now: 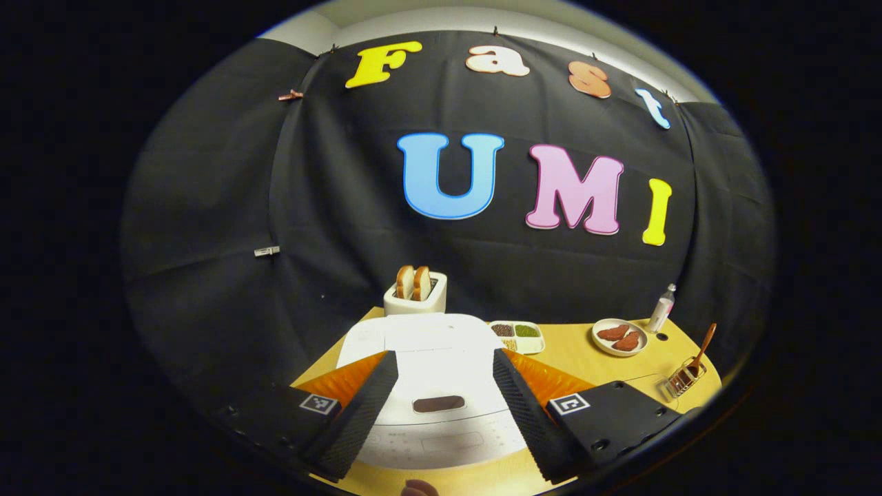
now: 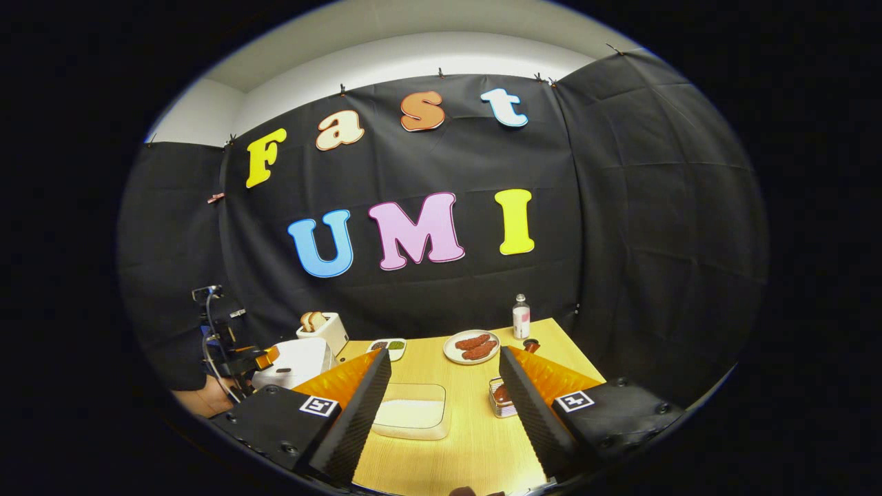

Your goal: Close the left gripper, press the button to open the rice cooker; take a wooden spoon from the chopstick holder with the right hand, scoop a spoonful of rice and pour it into the rice cooker, then put the wooden spoon back into the chopstick holder.

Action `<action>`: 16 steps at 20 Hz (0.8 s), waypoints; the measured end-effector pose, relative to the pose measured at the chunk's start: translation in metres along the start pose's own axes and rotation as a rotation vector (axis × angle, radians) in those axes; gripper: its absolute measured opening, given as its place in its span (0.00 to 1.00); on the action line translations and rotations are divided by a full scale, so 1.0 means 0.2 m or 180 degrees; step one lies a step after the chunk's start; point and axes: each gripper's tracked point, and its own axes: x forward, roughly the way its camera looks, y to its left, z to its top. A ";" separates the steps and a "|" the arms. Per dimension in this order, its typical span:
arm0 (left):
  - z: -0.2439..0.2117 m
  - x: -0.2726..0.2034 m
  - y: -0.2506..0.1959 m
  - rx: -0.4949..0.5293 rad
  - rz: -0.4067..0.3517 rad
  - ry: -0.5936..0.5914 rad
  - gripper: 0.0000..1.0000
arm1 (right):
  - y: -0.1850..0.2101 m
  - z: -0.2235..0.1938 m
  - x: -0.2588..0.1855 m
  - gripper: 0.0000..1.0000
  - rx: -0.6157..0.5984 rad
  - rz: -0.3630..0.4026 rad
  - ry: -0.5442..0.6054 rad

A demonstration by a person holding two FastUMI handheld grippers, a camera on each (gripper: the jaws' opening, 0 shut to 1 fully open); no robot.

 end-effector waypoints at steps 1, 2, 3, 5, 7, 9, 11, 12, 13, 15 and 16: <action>0.04 -0.06 -0.02 0.0015 -0.0032 -0.0083 0.96 | 0.01 0.01 0.01 0.99 -0.0002 0.0008 -0.0019; 0.09 -0.11 -0.03 0.0037 -0.0072 -0.0164 0.95 | 0.01 0.02 0.02 0.99 -0.0002 0.0022 -0.0037; 0.14 -0.17 -0.04 0.0061 -0.0121 -0.0233 0.95 | 0.02 0.03 0.03 0.99 -0.0007 0.0032 -0.0053; 0.21 -0.28 -0.06 0.0102 -0.0190 -0.0346 0.95 | 0.02 0.04 0.05 0.98 -0.0042 0.0036 -0.0086; 0.31 -0.39 -0.11 0.0077 -0.0335 -0.0513 0.95 | 0.03 0.07 0.06 0.98 -0.0070 0.0038 -0.0130; 0.39 -0.49 -0.13 0.0049 -0.0428 -0.0640 0.95 | 0.02 0.08 0.07 0.98 -0.0127 0.0025 -0.0163; 0.43 -0.57 -0.12 0.0043 -0.0423 -0.0660 0.95 | 0.01 0.09 0.08 0.98 -0.0210 -0.0006 -0.0211; 0.46 -0.61 -0.12 0.0011 -0.0423 -0.0685 0.95 | 0.01 0.11 0.08 0.98 -0.0260 -0.0025 -0.0241; 0.49 -0.65 -0.13 -0.0034 -0.0451 -0.0712 0.95 | 0.01 0.12 0.08 0.98 -0.0314 -0.0048 -0.0274; 0.54 -0.72 -0.12 -0.0067 -0.0440 -0.0772 0.95 | 0.01 0.14 0.08 0.98 -0.0440 -0.0083 -0.0337; 0.55 -0.75 -0.11 -0.0055 -0.0420 -0.0793 0.95 | 0.01 0.15 0.08 0.98 -0.0512 -0.0103 -0.0371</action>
